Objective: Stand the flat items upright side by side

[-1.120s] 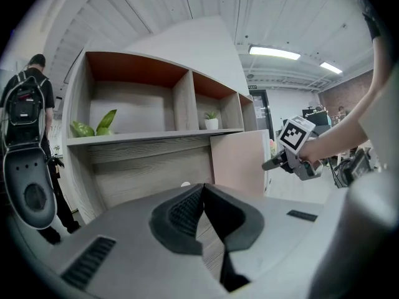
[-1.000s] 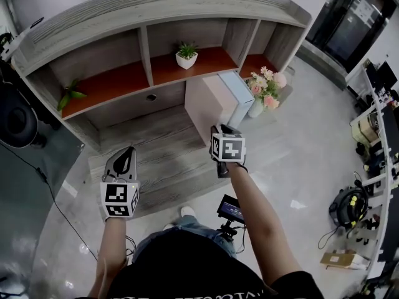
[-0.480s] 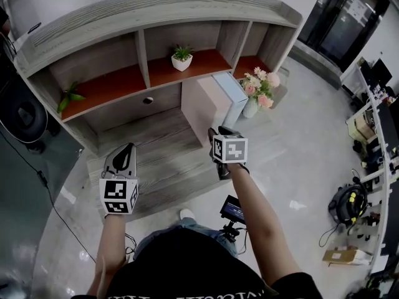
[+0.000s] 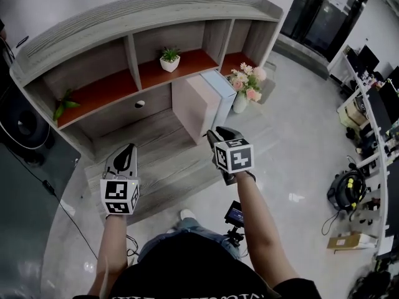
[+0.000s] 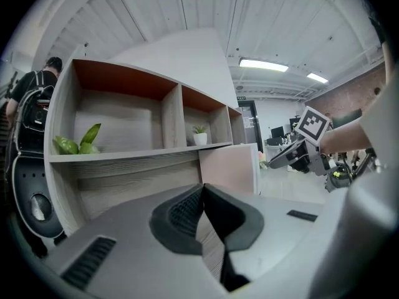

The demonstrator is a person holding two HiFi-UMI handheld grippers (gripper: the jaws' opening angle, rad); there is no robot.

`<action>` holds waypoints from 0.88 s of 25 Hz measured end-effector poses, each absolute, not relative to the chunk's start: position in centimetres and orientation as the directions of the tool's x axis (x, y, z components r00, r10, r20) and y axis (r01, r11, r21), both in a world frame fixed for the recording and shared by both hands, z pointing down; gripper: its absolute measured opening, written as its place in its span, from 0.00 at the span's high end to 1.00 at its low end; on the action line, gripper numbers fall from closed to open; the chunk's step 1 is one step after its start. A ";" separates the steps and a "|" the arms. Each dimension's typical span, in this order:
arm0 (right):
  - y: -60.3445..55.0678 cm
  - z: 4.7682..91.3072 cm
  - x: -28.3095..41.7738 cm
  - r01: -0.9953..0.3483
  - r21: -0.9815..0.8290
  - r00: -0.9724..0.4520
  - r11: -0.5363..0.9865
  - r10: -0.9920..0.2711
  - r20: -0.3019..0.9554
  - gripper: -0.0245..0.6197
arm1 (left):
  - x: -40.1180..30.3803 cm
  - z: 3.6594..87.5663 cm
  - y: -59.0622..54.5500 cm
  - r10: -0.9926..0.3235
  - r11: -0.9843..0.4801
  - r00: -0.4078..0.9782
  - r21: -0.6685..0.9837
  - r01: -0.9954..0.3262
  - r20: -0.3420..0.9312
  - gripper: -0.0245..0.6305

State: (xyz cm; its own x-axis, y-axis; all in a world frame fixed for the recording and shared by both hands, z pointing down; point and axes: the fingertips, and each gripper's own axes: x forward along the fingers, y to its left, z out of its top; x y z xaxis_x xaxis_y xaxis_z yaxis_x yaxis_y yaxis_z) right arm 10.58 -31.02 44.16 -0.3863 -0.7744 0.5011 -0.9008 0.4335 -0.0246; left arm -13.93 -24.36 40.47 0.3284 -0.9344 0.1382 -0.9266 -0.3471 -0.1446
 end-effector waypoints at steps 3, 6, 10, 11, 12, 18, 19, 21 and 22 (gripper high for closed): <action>-29.6 43.0 10.6 -0.900 -0.038 -0.399 0.435 -0.783 0.476 0.78 | -14.0 39.8 -24.2 -0.932 -0.357 0.341 -0.142 -0.923 0.126 0.95; -27.7 41.9 10.4 -0.897 -0.025 -0.402 0.442 -0.790 0.462 0.77 | -13.9 39.2 -23.5 -0.926 -0.374 0.361 -0.138 -0.917 0.113 0.95; -25.2 39.9 10.2 -0.911 -0.047 -0.391 0.409 -0.827 0.404 0.75 | -14.1 38.4 -22.4 -0.921 -0.388 0.379 -0.126 -0.913 0.088 0.95; -24.6 39.3 10.2 -0.915 -0.055 -0.388 0.399 -0.839 0.382 0.75 | -14.1 38.1 -22.1 -0.920 -0.392 0.385 -0.124 -0.912 0.078 0.95; -23.9 38.7 10.3 -0.920 -0.061 -0.383 0.388 -0.851 0.359 0.76 | -14.1 37.8 -21.8 -0.918 -0.396 0.390 -0.123 -0.910 0.069 0.95; -20.4 36.0 10.8 -0.944 -0.064 -0.330 0.324 -0.911 0.247 0.92 | -14.7 35.6 -19.9 -0.914 -0.403 0.405 -0.118 -0.908 0.004 0.95; -19.8 35.6 10.8 -0.943 -0.060 -0.333 0.328 -0.915 0.227 0.94 | -14.8 35.3 -19.6 -0.914 -0.401 0.405 -0.118 -0.908 -0.006 0.95; -19.0 34.7 10.7 -0.937 -0.056 -0.349 0.345 -0.921 0.173 0.94 | -15.0 34.6 -19.1 -0.915 -0.398 0.403 -0.120 -0.909 -0.024 0.95; -18.7 34.2 10.8 -0.934 -0.058 -0.357 0.352 -0.923 0.141 0.94 | -15.1 34.3 -18.8 -0.916 -0.394 0.400 -0.121 -0.911 -0.033 0.95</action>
